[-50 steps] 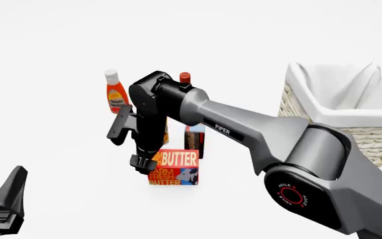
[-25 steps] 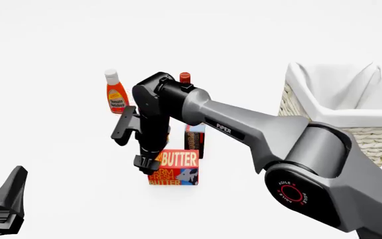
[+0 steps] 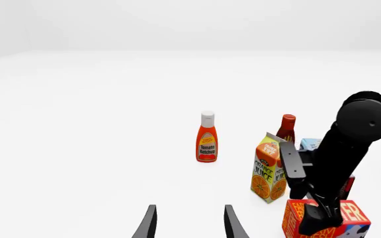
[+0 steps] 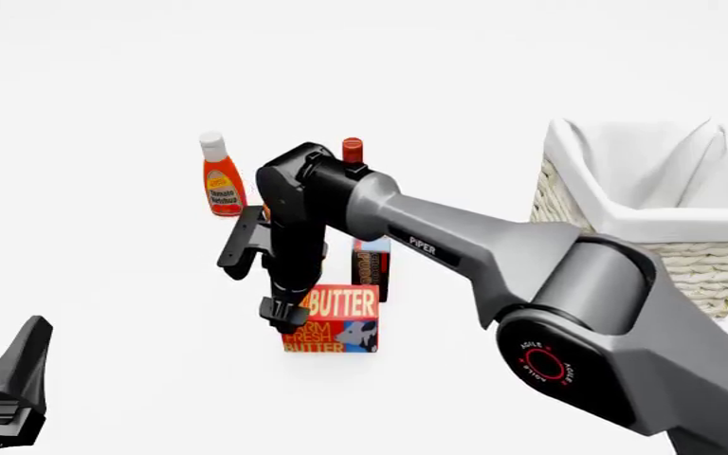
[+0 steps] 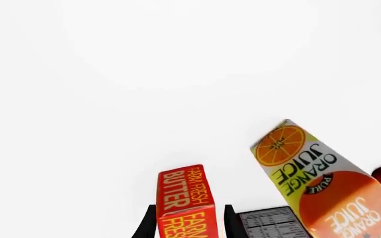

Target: Pick the butter and place it in the basket.

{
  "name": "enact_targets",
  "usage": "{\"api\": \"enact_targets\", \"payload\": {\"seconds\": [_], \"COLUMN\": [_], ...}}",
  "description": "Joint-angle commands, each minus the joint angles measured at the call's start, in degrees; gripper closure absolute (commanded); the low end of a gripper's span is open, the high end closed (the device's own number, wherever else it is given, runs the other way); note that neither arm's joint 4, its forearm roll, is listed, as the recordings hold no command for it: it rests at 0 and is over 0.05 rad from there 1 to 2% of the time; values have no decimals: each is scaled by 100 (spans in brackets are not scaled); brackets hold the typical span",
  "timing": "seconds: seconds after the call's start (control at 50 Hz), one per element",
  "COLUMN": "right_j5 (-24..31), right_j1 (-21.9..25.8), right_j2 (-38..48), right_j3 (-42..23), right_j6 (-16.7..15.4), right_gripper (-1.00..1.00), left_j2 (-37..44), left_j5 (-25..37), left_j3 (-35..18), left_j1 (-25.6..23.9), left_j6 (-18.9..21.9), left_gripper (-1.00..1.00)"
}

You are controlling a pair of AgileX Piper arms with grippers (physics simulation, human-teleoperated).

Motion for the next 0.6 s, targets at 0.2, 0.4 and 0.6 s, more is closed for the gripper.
{"api": "enact_targets", "payload": {"seconds": [0.2, 0.4, 0.6], "right_j5": [-11, -3, -3], "right_j1": [19, 49, -13], "right_j2": [130, 155, 239], "right_j3": [48, 58, -105], "right_j6": [110, 169, 91], "right_gripper": [-100, 100, 100], "left_j2": [0, 0, 0], "left_j5": [0, 0, 0], "left_j3": [0, 0, 0], "left_j1": [0, 0, 0], "left_j6": [0, 0, 0], "left_gripper": [-100, -100, -100]}}
